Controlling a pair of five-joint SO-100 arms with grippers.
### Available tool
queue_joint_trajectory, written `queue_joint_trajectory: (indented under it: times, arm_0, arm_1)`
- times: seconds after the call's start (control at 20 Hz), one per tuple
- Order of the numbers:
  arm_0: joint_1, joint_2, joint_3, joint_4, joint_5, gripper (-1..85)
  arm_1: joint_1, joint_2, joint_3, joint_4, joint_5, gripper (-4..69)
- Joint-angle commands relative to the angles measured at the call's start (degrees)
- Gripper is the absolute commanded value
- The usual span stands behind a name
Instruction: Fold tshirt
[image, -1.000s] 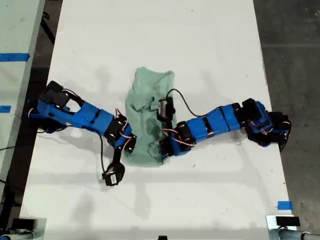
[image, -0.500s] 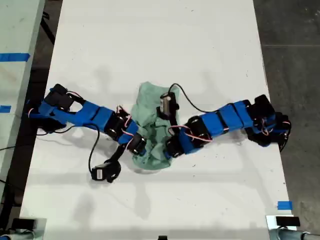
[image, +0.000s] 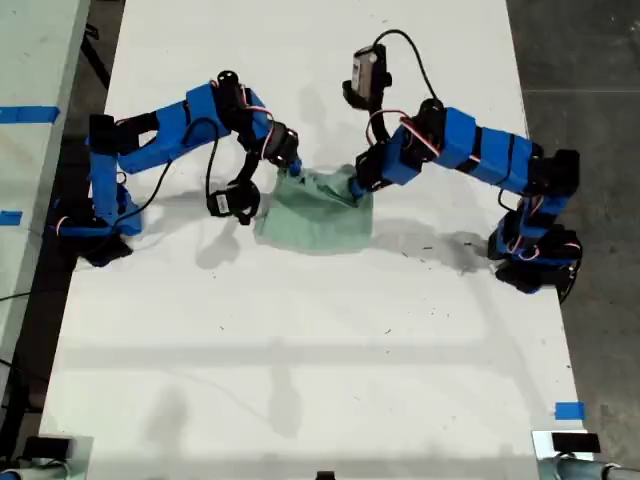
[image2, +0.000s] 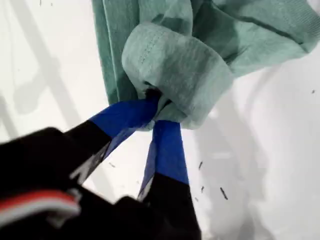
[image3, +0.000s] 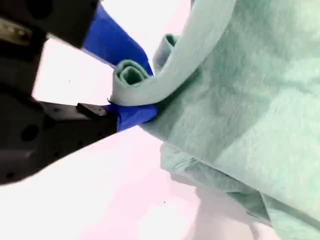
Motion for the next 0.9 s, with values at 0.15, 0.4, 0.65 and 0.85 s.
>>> queue_joint_trajectory:
  times: [0.15, 0.4, 0.65, 0.85]
  arm_0:
    - [-8.2, -10.8, -0.2, -5.4, 1.8, 0.1]
    - [-11.7, -23.0, -2.6, -8.2, 1.7, 5.0]
    - [-10.6, -6.2, -1.6, 1.1, 1.6, 16.0]
    - [-9.1, 11.7, 0.4, 11.3, 1.3, 12.0]
  arm_1:
    - [8.2, -0.5, 19.7, -23.6, -4.0, -1.9]
    - [15.4, -23.1, 11.0, -21.2, 0.5, 26.3]
    - [13.6, -11.2, 2.7, -5.7, 2.9, 38.6]
    - [13.2, 12.0, 6.8, 2.3, 3.3, 34.8]
